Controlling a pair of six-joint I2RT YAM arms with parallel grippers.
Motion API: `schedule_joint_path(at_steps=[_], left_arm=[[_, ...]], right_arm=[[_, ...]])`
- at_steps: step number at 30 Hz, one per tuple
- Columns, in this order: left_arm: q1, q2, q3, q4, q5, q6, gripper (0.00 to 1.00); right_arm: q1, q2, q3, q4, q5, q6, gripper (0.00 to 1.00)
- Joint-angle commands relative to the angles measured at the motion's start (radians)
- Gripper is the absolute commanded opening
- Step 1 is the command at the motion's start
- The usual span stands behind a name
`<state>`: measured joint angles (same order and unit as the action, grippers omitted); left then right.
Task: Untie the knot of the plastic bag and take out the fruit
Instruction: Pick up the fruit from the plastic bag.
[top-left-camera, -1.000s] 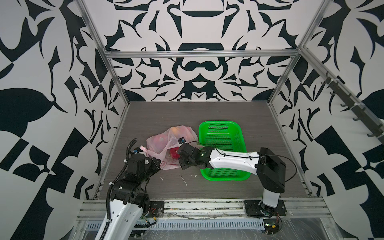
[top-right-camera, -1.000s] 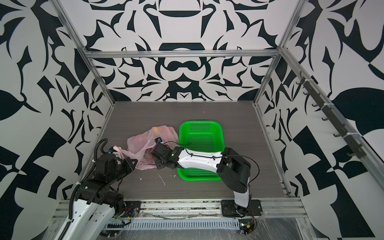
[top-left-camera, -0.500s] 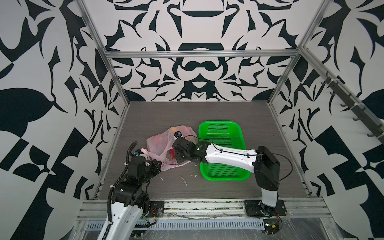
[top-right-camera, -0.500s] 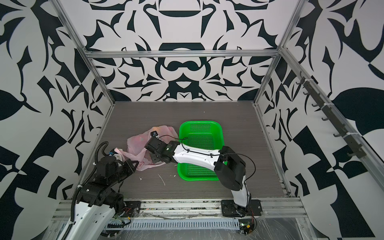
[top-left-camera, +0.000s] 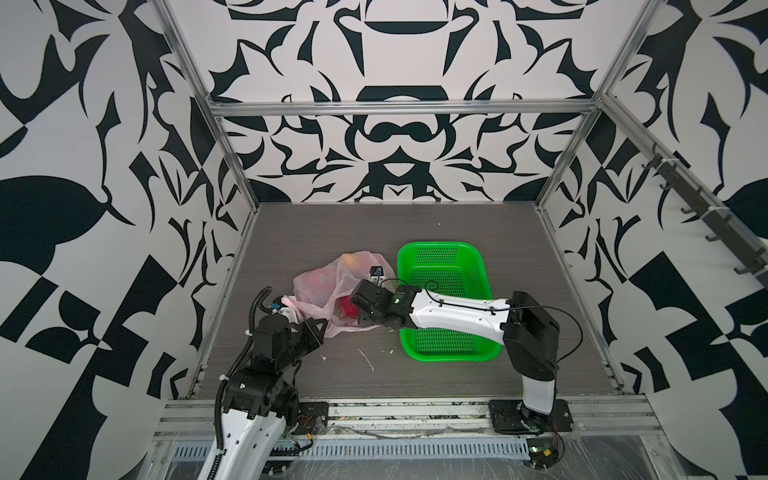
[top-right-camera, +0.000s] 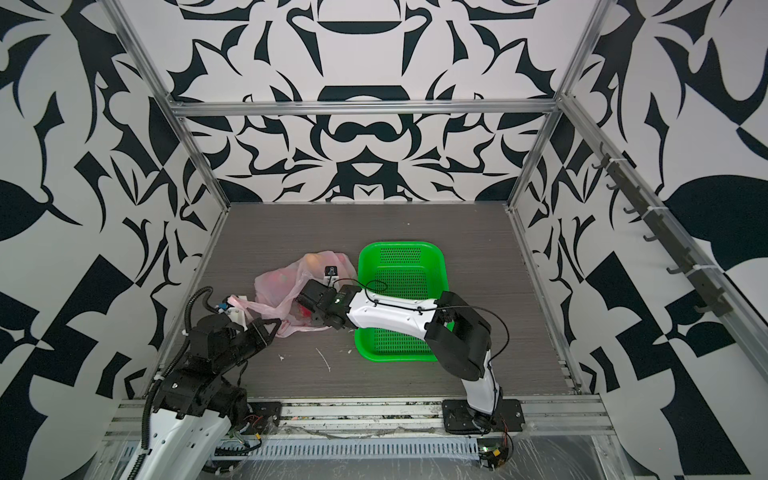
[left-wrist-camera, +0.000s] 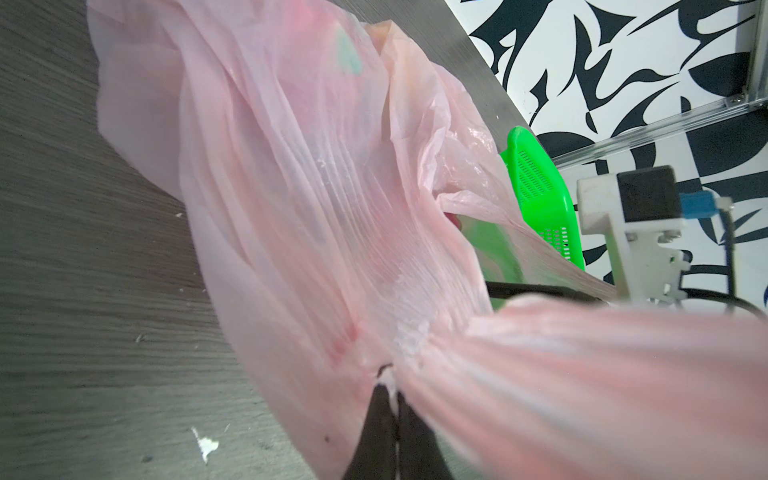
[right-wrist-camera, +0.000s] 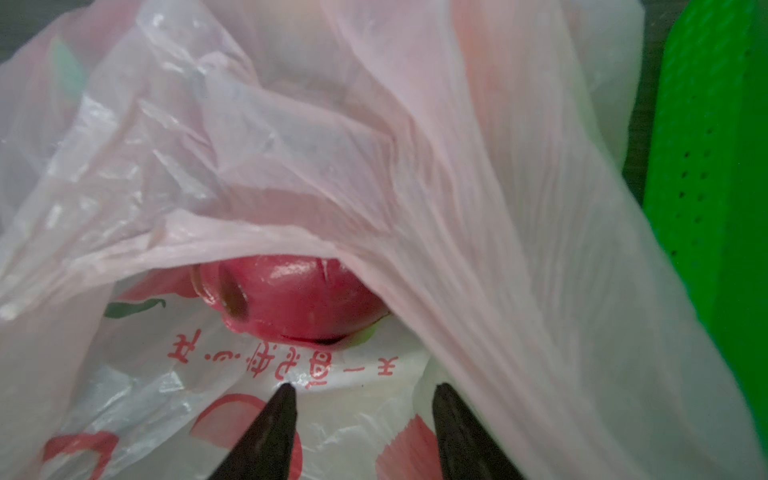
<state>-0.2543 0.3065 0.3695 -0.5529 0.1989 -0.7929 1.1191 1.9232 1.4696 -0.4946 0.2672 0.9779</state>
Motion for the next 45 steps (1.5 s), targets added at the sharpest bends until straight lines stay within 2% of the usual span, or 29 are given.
schedule_joint_path(at_steps=[1, 8, 10, 13, 15, 31, 40, 45], left_arm=[[0.003, -0.018, -0.017, 0.027, 0.044, -0.003, 0.0], [0.002, -0.044, -0.041, 0.039, 0.084, -0.015, 0.0], [0.001, -0.048, -0.044, 0.045, 0.096, -0.018, 0.0], [0.001, -0.05, -0.043, 0.047, 0.106, -0.017, 0.0], [0.001, -0.053, -0.043, 0.048, 0.112, -0.017, 0.0], [0.0, -0.116, -0.068, 0.05, 0.151, -0.047, 0.0], [0.0, -0.127, -0.081, 0.053, 0.156, -0.048, 0.0], [-0.001, -0.12, -0.086, 0.065, 0.155, -0.045, 0.0]], right_arm=[[-0.002, -0.031, 0.014, 0.027, 0.029, 0.087, 0.61], [-0.002, 0.003, 0.037, 0.07, 0.016, 0.154, 0.66], [-0.002, 0.009, 0.036, 0.084, 0.014, 0.178, 0.74], [-0.002, 0.018, 0.037, 0.11, 0.014, 0.209, 0.95], [-0.002, 0.028, 0.051, 0.109, 0.012, 0.221, 0.98], [-0.02, 0.116, 0.183, 0.042, 0.033, 0.231, 0.99], [-0.044, 0.211, 0.343, -0.097, 0.056, 0.211, 0.99], [-0.051, 0.244, 0.361, -0.123, 0.067, 0.221, 0.99]])
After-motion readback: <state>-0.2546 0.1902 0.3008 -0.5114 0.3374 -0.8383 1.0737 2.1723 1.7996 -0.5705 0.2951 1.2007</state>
